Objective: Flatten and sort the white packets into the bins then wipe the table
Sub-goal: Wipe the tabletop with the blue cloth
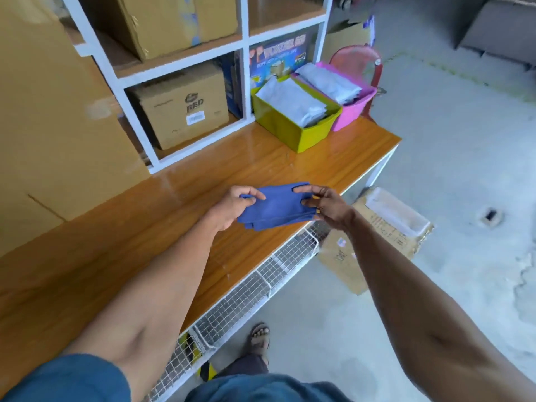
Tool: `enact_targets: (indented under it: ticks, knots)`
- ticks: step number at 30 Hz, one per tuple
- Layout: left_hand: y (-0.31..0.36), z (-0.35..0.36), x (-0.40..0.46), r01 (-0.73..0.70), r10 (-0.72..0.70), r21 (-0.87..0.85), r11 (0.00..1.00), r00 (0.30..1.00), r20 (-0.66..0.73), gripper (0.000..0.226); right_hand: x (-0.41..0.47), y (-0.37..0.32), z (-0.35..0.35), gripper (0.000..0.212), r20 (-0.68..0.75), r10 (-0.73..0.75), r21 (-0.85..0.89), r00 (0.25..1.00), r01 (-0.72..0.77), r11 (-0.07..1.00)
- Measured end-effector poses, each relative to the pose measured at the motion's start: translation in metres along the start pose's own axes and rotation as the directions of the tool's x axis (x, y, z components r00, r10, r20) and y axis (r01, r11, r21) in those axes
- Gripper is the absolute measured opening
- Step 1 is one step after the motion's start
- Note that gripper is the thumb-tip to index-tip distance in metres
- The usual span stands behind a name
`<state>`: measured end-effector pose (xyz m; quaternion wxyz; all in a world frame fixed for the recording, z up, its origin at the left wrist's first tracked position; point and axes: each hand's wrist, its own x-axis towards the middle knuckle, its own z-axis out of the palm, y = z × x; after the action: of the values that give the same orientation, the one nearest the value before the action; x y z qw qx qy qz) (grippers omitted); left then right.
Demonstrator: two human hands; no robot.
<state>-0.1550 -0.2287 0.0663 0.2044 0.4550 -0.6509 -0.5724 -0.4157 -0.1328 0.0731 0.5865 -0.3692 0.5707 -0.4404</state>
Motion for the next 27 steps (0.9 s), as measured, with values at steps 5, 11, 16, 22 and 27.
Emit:
enact_targets:
  ticks: [5,11,16,22,27]
  knots:
    - [0.022,0.046,0.071,-0.016,0.020,-0.023,1.000,0.975,0.221,0.013,-0.004,0.003,-0.064,0.046,-0.185,0.033,0.026,0.982,-0.029,0.999]
    - [0.041,0.112,0.133,-0.063,0.041,0.044,0.997,0.922,0.384,0.012,-0.031,0.022,-0.121,0.043,-0.412,0.032,0.059,0.910,-0.009,0.998]
    - [0.056,0.166,0.178,-0.079,0.026,0.095,0.992,0.884,0.467,0.034,-0.047,0.035,-0.166,0.038,-0.511,0.046,0.098,0.859,0.005,0.995]
    - [0.067,0.236,0.227,-0.007,-0.054,0.143,0.990,0.906,0.420,0.050,-0.043,0.054,-0.231,0.038,-0.626,0.091,0.161,0.775,0.014,0.987]
    - [0.082,0.298,0.274,-0.055,-0.061,0.284,0.957,0.922,0.383,0.053,-0.022,0.069,-0.302,0.032,-0.675,0.137,0.171,0.725,-0.027,0.985]
